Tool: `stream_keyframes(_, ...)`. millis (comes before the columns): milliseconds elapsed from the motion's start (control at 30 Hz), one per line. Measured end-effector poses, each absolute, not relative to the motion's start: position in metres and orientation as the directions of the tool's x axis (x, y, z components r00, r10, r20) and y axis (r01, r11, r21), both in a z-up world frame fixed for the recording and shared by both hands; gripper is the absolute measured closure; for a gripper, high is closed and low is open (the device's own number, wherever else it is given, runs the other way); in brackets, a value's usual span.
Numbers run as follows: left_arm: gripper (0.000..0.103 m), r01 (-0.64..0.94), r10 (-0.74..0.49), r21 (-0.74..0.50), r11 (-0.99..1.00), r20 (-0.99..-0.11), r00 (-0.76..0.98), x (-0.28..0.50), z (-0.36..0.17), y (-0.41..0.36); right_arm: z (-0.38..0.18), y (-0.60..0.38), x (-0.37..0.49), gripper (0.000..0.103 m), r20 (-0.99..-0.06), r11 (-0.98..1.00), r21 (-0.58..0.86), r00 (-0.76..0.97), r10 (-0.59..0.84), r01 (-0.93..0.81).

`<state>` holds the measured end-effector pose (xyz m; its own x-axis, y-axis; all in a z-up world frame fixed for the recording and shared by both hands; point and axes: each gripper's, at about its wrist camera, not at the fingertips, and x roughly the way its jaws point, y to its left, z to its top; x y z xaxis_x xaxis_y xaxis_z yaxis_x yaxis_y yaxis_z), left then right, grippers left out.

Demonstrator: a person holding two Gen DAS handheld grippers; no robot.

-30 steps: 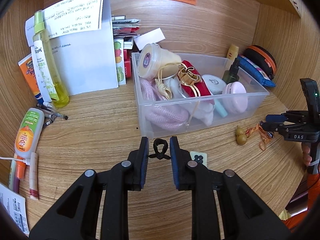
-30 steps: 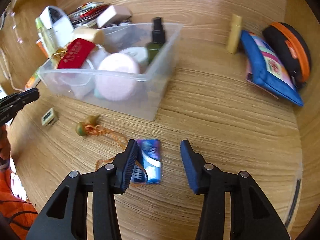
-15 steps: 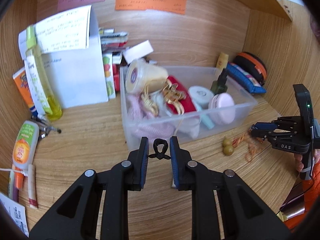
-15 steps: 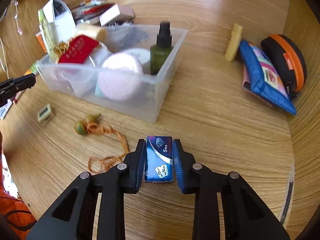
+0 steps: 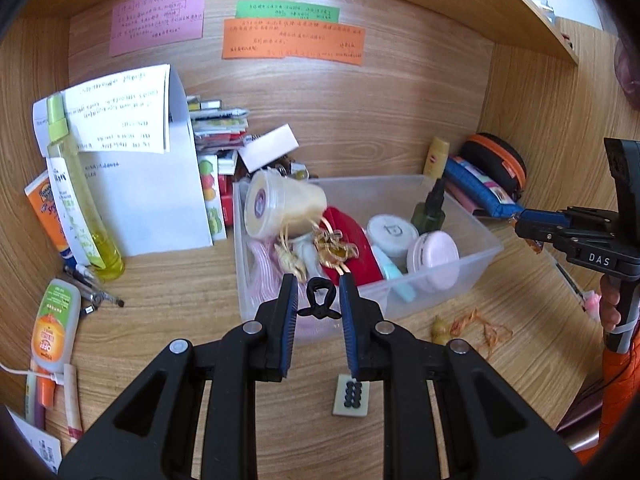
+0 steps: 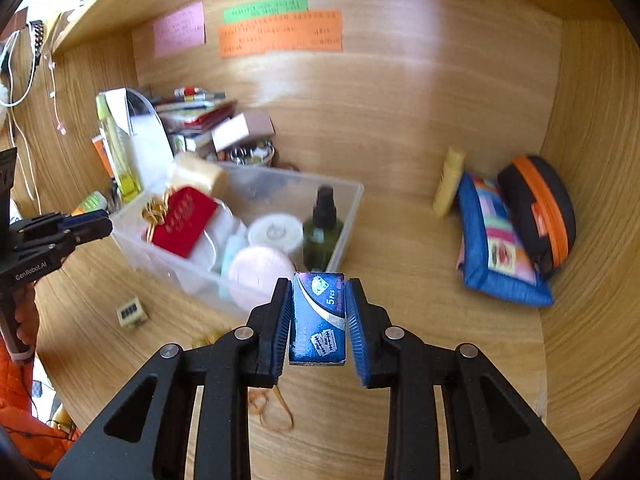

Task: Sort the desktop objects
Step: 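Carry the hair clip with left gripper while right carries the card pack over the box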

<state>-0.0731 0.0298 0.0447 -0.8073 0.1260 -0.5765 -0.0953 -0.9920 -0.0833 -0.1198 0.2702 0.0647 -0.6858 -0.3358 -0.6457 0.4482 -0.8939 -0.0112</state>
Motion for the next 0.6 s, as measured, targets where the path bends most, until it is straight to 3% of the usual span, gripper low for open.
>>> stream_keyframes(600,0.083,-0.053,0.097,-0.092,-0.994,-0.577,-0.811,-0.109,0.049,0.016,0.077,0.221,-0.163,0.078,-0.617,-0.842,0.02,-0.656,-0.435,0.539)
